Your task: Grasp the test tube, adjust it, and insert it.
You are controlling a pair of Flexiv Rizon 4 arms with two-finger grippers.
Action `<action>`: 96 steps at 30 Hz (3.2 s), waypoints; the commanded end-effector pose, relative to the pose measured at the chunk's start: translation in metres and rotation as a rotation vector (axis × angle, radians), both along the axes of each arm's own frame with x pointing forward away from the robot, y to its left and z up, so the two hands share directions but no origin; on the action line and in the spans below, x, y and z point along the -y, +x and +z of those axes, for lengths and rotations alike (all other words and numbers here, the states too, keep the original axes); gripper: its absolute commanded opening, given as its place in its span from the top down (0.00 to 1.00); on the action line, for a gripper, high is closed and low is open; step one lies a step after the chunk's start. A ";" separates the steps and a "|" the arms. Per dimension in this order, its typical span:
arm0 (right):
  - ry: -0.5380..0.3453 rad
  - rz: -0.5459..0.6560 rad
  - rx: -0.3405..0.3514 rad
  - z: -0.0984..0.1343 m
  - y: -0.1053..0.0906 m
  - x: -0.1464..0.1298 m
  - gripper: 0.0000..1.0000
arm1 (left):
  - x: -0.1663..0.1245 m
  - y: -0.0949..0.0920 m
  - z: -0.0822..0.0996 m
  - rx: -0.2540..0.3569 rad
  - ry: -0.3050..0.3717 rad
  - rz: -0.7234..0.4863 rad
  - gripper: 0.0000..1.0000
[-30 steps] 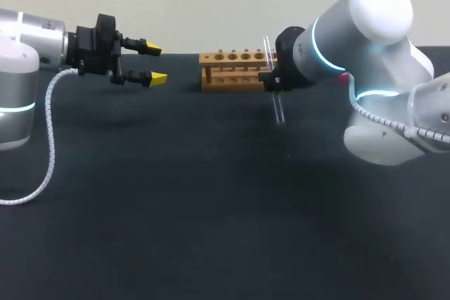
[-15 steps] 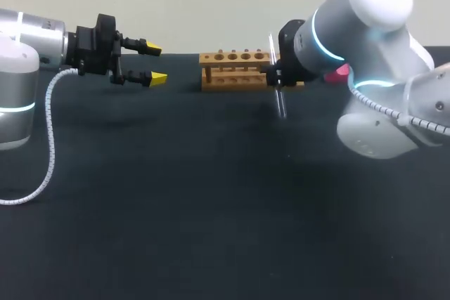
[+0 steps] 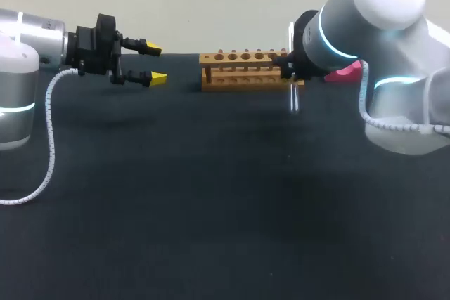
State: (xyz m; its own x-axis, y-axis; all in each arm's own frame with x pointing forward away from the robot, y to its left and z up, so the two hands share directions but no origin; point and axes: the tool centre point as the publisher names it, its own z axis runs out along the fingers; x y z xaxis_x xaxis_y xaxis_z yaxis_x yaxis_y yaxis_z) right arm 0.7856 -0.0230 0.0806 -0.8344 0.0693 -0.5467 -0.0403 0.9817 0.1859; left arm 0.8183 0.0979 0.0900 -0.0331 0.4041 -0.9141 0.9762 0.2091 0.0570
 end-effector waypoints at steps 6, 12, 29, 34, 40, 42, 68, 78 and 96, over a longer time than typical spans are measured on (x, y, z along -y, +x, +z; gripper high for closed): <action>0.011 -0.107 0.327 0.015 -0.021 0.018 1.00 | 0.000 -0.001 -0.001 0.004 -0.001 0.002 0.00; 0.029 -0.135 0.363 0.019 -0.021 0.024 1.00 | 0.000 -0.001 -0.001 0.004 -0.001 0.002 0.00; 0.048 -0.125 0.384 0.025 -0.024 0.028 1.00 | 0.000 -0.001 -0.001 0.004 -0.001 0.002 0.00; 0.048 -0.125 0.384 0.025 -0.024 0.028 1.00 | 0.000 -0.001 -0.001 0.004 -0.001 0.002 0.00; 0.048 -0.125 0.384 0.025 -0.024 0.028 1.00 | 0.000 -0.001 -0.001 0.004 -0.001 0.002 0.00; 0.048 -0.125 0.384 0.025 -0.024 0.028 1.00 | 0.000 -0.001 -0.001 0.004 -0.001 0.002 0.00; 0.048 -0.125 0.384 0.025 -0.024 0.028 1.00 | 0.000 -0.001 -0.001 0.004 -0.001 0.002 0.00; 0.048 -0.125 0.384 0.025 -0.024 0.028 1.00 | 0.000 -0.001 -0.001 0.004 -0.001 0.002 0.00; -0.030 -0.141 0.707 0.058 0.025 0.017 1.00 | 0.000 -0.001 -0.001 0.004 -0.001 0.002 0.00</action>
State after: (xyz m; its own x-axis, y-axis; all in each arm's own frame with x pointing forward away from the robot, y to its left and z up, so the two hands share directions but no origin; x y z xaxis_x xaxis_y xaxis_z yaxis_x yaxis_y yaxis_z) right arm 0.8099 -0.0415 0.1413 -0.2916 0.1244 -0.9484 -0.0122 0.9909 0.1337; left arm 0.8183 0.0979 0.0900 -0.0331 0.4041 -0.9141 0.9762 0.2091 0.0570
